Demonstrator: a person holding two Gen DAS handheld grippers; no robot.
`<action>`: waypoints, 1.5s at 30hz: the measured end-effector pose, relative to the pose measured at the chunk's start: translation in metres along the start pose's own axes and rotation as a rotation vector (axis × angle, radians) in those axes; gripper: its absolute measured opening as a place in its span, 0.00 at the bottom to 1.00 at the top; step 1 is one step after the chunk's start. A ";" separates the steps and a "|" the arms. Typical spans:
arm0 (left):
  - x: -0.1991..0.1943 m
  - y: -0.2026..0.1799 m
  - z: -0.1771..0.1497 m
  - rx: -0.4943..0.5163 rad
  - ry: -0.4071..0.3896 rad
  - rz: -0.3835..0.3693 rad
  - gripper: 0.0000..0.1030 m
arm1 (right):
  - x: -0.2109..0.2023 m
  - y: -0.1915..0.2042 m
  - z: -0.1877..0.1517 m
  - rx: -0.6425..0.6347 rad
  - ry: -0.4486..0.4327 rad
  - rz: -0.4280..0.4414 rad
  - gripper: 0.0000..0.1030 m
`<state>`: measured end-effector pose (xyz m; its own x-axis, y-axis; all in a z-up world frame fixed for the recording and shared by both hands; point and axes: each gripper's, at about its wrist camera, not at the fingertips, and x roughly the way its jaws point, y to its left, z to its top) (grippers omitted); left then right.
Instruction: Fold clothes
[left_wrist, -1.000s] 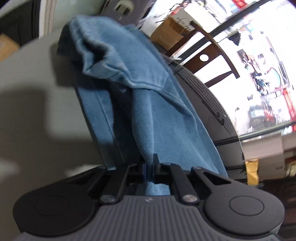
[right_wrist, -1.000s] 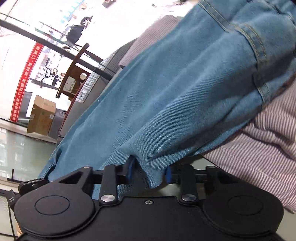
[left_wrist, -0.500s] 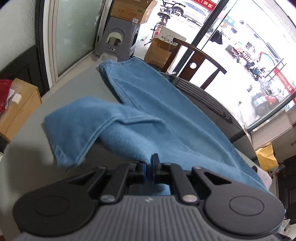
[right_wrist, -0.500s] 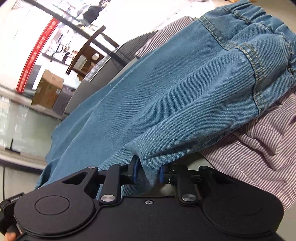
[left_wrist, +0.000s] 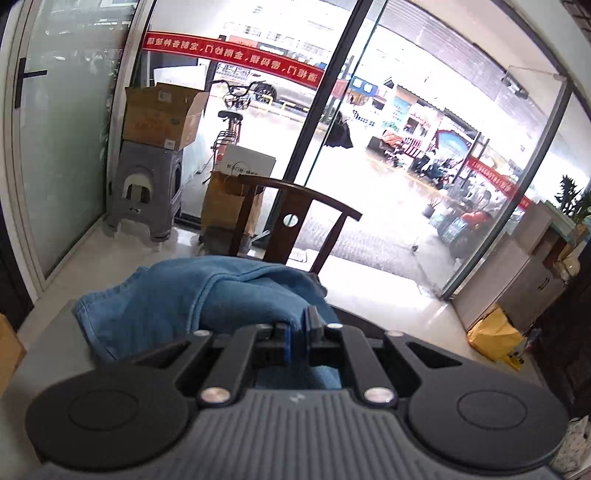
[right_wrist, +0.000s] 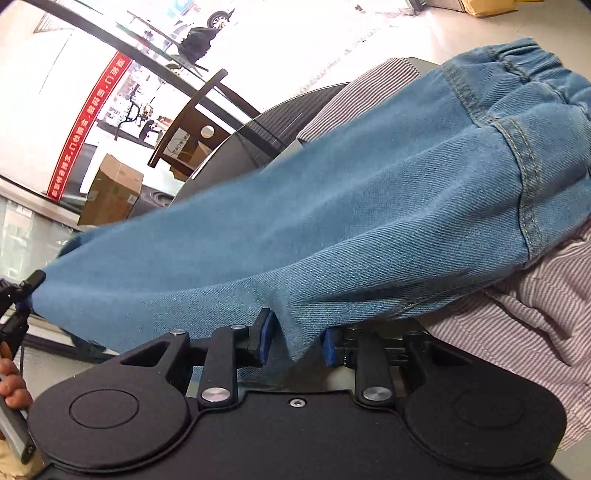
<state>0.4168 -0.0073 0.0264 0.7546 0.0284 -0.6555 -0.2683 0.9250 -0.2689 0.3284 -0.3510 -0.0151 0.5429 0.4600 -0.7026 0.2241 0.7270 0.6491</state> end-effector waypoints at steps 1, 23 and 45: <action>0.015 0.005 -0.004 -0.004 0.055 0.055 0.12 | 0.001 0.000 0.000 0.005 0.004 -0.006 0.28; 0.062 0.121 -0.048 -0.049 0.416 0.232 0.73 | -0.011 -0.003 -0.021 -0.048 0.098 -0.032 0.49; 0.017 0.166 -0.054 0.003 0.417 0.193 0.78 | -0.006 0.103 -0.108 -0.259 0.210 0.170 0.49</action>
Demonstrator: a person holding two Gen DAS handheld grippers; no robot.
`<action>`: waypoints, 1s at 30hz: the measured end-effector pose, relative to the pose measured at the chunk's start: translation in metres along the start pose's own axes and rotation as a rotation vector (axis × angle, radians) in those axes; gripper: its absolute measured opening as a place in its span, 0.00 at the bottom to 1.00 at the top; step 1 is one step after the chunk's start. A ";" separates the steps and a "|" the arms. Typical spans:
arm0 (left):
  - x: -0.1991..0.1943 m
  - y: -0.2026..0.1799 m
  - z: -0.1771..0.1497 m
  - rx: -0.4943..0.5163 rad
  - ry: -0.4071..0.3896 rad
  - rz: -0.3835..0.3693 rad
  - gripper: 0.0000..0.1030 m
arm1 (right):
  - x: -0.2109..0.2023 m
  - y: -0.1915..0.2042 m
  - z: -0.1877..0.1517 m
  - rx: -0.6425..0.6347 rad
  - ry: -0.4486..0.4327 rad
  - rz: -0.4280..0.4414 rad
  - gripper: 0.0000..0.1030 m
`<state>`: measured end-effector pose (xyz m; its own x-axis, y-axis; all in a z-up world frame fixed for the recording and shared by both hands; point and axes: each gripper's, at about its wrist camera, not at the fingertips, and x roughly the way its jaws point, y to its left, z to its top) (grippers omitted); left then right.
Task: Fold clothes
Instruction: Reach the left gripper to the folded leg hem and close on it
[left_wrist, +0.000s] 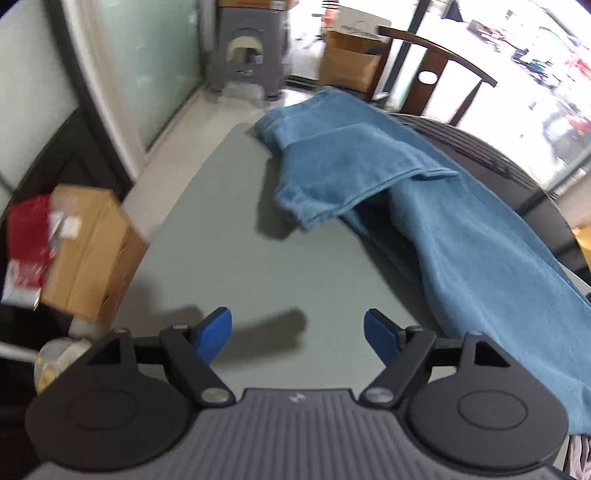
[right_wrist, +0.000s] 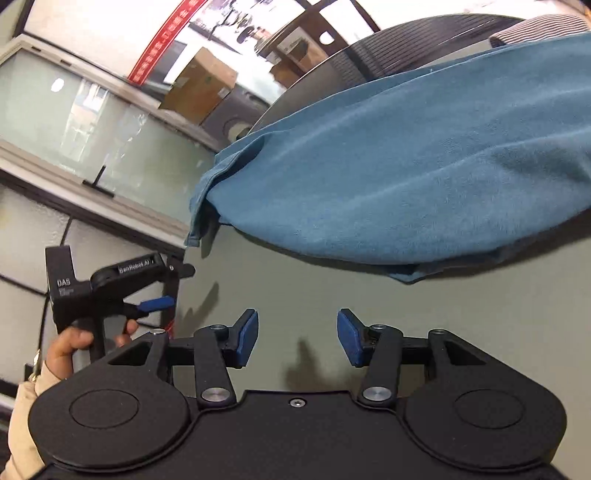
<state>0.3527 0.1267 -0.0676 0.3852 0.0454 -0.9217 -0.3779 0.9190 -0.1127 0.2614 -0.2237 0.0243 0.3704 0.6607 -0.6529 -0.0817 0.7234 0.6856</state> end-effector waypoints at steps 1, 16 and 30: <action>0.003 0.001 0.004 0.031 0.002 -0.017 0.78 | 0.002 0.005 -0.006 0.014 -0.015 -0.023 0.49; 0.021 0.025 0.062 0.516 0.013 -0.192 0.71 | 0.046 0.174 -0.123 0.238 -0.244 -0.198 0.49; 0.058 0.022 0.074 0.620 0.052 -0.203 0.70 | 0.053 0.186 -0.137 0.381 -0.313 -0.238 0.49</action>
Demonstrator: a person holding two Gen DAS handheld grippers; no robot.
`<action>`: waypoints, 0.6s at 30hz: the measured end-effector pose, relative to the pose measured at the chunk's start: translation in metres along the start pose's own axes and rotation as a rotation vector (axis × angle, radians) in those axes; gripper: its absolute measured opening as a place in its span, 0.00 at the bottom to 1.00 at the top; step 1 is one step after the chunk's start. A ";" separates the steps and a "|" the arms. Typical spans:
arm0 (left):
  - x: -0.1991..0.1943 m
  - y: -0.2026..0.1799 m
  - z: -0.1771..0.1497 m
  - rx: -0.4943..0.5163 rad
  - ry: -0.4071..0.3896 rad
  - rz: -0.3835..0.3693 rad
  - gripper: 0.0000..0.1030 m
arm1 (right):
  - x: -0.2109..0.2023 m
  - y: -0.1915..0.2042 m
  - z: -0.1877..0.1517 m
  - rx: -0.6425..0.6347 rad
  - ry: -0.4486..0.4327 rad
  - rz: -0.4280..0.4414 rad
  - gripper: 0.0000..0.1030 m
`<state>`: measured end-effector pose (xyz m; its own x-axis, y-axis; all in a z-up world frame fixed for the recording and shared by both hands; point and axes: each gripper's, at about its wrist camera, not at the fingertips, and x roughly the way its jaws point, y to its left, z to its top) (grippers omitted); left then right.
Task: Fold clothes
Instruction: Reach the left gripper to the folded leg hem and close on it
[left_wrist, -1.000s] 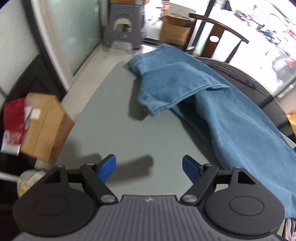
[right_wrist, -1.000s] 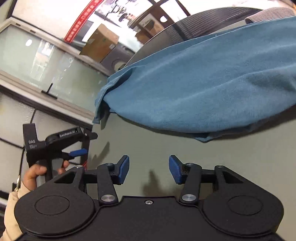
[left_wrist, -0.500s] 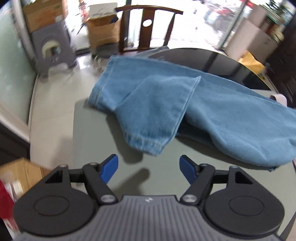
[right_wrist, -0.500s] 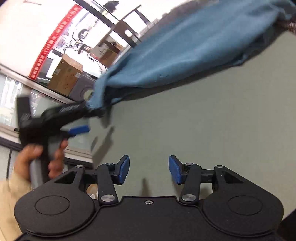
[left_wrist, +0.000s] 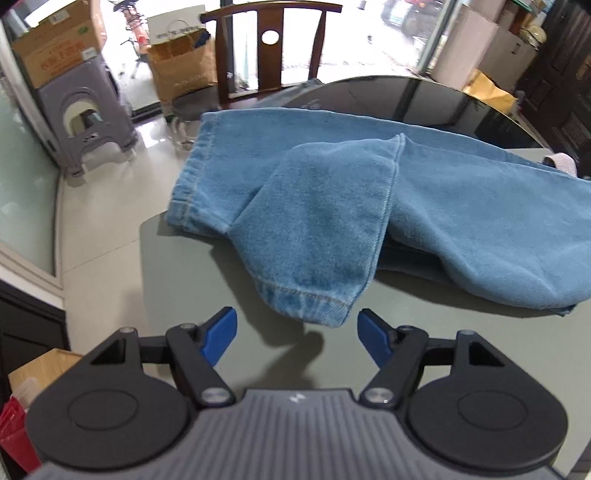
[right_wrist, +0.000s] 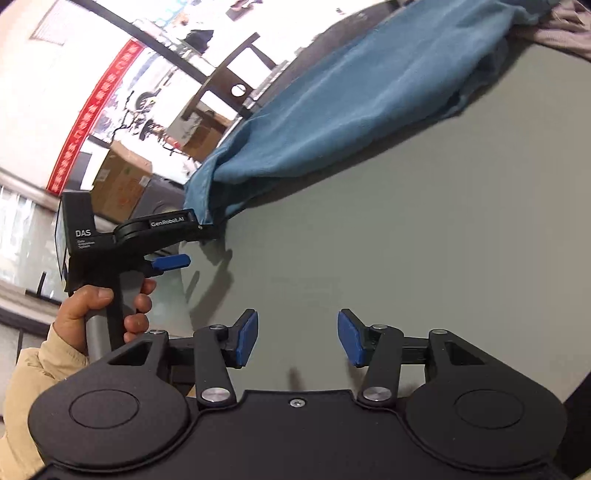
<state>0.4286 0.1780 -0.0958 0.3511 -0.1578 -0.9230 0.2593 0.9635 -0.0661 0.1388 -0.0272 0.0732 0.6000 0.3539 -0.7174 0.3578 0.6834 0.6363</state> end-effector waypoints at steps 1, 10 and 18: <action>0.003 0.000 0.002 0.018 -0.005 0.006 0.70 | 0.001 0.001 -0.001 0.003 -0.009 -0.010 0.49; 0.035 0.005 0.015 0.126 0.012 -0.016 0.42 | 0.024 0.040 -0.027 0.130 -0.074 -0.063 0.49; 0.001 0.044 0.042 0.047 -0.066 -0.185 0.27 | 0.028 0.051 -0.044 0.210 -0.119 -0.071 0.49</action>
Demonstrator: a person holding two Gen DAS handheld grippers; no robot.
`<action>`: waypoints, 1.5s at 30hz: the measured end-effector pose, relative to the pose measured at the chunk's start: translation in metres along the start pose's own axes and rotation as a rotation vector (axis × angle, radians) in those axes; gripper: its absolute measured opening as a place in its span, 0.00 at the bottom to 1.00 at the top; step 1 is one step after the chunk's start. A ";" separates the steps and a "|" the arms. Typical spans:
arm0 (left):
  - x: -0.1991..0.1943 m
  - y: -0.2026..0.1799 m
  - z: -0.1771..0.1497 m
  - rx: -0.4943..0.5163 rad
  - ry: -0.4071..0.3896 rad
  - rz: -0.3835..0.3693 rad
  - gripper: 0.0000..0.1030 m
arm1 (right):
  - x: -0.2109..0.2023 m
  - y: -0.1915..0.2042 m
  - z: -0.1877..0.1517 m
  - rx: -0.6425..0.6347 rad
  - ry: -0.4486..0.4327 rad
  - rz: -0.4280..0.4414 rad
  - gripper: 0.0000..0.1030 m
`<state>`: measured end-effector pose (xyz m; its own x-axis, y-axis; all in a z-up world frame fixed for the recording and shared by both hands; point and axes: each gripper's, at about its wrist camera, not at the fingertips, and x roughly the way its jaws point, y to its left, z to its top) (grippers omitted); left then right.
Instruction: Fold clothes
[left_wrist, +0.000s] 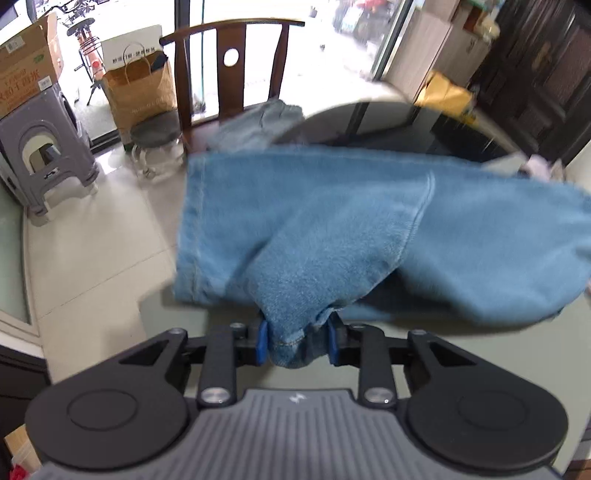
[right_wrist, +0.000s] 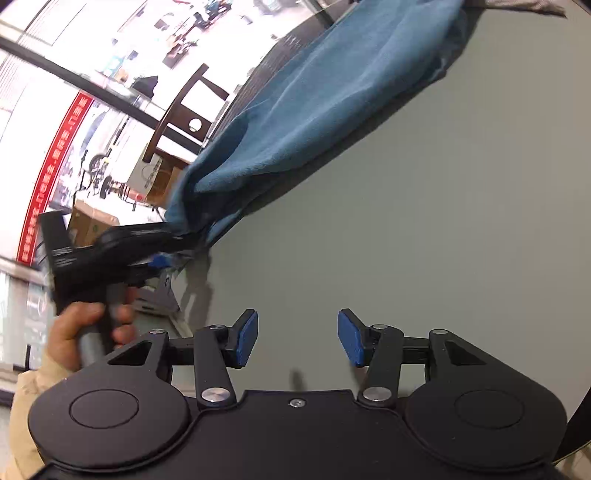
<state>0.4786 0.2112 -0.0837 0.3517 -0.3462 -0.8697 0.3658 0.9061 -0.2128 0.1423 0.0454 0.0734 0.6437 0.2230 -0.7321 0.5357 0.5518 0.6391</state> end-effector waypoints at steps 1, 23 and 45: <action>-0.007 0.002 0.007 -0.007 -0.012 -0.016 0.27 | 0.000 0.002 -0.001 0.002 -0.005 0.003 0.49; -0.007 0.089 0.061 -0.049 -0.037 0.086 0.58 | 0.002 0.005 -0.004 0.018 -0.030 0.005 0.49; 0.000 0.059 0.071 0.019 -0.040 -0.082 0.01 | 0.010 0.002 0.009 0.050 -0.022 -0.002 0.50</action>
<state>0.5615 0.2473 -0.0645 0.3538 -0.4286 -0.8314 0.4111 0.8696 -0.2734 0.1549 0.0420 0.0696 0.6544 0.2036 -0.7282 0.5632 0.5113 0.6491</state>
